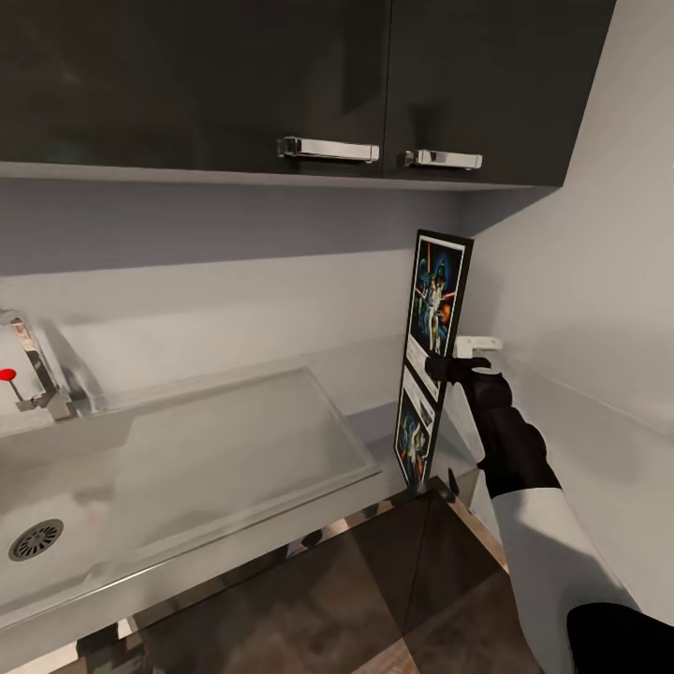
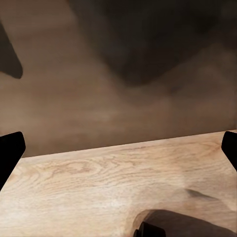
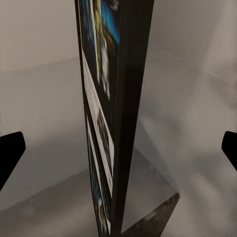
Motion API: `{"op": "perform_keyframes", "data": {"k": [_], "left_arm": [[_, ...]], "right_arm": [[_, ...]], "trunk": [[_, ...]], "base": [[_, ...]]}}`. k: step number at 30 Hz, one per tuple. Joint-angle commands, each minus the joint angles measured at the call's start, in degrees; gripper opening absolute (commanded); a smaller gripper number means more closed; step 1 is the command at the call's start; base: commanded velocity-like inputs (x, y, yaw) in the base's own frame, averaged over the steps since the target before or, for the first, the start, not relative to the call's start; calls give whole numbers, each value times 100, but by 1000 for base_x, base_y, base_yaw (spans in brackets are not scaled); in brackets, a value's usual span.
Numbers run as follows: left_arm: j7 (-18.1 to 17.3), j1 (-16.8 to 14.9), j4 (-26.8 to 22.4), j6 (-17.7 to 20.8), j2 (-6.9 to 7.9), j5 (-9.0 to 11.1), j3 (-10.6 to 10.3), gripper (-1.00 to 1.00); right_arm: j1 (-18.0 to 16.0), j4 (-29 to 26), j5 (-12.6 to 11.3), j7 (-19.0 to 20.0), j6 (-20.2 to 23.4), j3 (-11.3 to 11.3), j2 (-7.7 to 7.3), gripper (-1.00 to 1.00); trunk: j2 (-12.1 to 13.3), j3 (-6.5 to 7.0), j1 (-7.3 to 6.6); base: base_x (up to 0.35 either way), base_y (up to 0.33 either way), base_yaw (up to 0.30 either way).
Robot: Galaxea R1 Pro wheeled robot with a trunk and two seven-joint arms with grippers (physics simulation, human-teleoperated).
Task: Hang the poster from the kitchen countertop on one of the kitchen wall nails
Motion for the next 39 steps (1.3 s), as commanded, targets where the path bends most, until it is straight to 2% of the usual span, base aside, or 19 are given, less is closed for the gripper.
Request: {"op": "perform_keyframes", "data": {"k": [1,15,22,39], "left_arm": [[-3,1,-6,-8,-1,1,3,100],[-7,1,-10,-7,6,3,3,100],[-20,1,72,-1,38,19,3,100],[-21,1,-26,-1,44,10,3,100]], "right_arm": [[-4,-4,6,-22,31,7,1,100],[26,-83,7,-17,61,9,-2,100],[53,-132,7,-3,76,4,0,100],[56,-137,3,-1,77,-3,0,100]], "trunk": [[-3,-5,0],[-3,-5,0],[-3,-5,0],[-3,-5,0]], "base": [[0,0,0],[1,0,0],[164,0,0],[44,0,0]]}}
